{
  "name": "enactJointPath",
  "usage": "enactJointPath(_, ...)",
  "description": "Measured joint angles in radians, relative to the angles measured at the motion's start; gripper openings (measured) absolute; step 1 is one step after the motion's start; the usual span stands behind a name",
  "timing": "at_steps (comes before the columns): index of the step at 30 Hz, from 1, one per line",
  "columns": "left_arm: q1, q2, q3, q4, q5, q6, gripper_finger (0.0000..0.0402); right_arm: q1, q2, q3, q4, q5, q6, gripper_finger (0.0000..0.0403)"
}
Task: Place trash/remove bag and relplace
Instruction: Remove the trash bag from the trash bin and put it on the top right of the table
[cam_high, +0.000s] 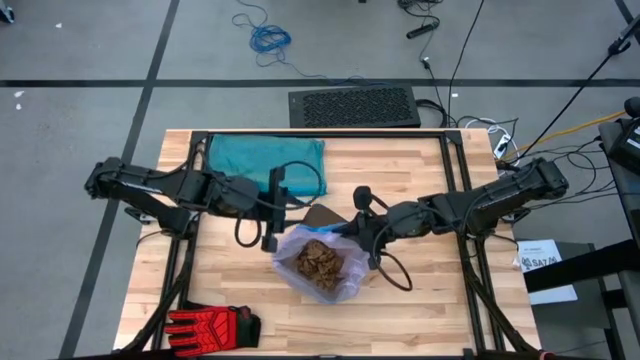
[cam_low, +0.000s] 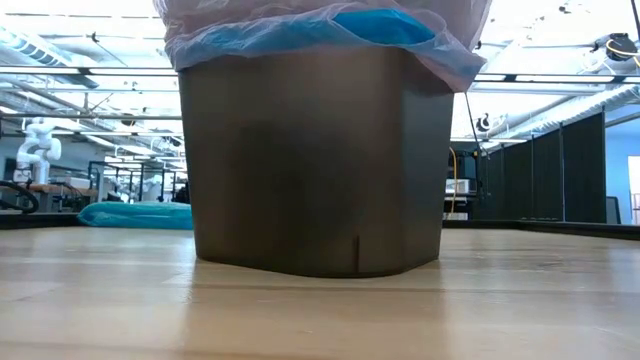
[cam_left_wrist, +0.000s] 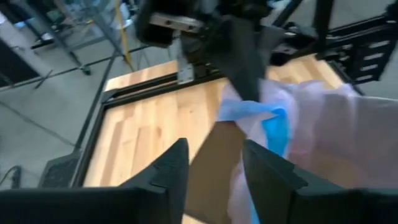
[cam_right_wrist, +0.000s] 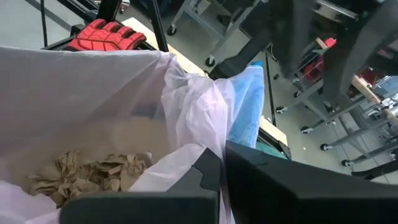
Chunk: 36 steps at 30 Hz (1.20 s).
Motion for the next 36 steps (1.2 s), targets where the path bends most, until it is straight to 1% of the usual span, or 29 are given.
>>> enactJointPath(3,-0.016,0.01,0.0,-0.003,0.041,0.02,0.0172,0.0,0.0,0.0,0.007,0.0,0.0,0.0)
enactJointPath(6,-0.024,0.023,0.0,-0.002,0.043,0.027,0.0181,0.0,0.0,0.0,0.014,0.0,-0.001,0.0)
enactJointPath(16,-0.022,0.044,0.0,0.01,0.045,0.022,0.0179,-0.001,0.0,0.0,0.028,0.0,0.0,0.0)
enactJointPath(18,-0.022,0.044,0.0,0.043,0.044,0.019,0.0168,0.0,0.001,0.0,0.027,0.0,0.0,0.0)
enactJointPath(21,-0.022,0.044,0.0,0.09,0.038,0.019,0.0135,-0.003,0.001,0.0,0.027,0.0,0.004,0.0)
enactJointPath(24,-0.022,0.044,0.0,0.095,0.041,0.023,0.0085,-0.003,0.001,0.0,0.027,0.0,0.008,0.0)
enactJointPath(27,-0.022,0.045,0.0,0.078,0.06,0.025,0.0023,-0.003,0.001,0.0,0.025,0.0,0.012,0.0)
enactJointPath(28,-0.022,0.046,0.0,0.075,0.061,0.025,0.0012,-0.003,0.001,0.0,0.025,0.0,0.012,0.0)
enactJointPath(30,-0.022,0.046,0.0,0.076,0.051,0.026,0.0007,-0.003,0.001,0.0,0.024,0.0,0.014,0.0)
enactJointPath(33,-0.024,0.046,0.005,0.072,-0.005,0.047,0.0002,-0.003,0.001,0.0,0.01,0.0,0.015,0.0)
enactJointPath(36,-0.031,0.046,0.035,0.054,-0.067,0.063,0.0002,-0.001,0.001,0.0,-0.017,0.0,0.036,0.0001)
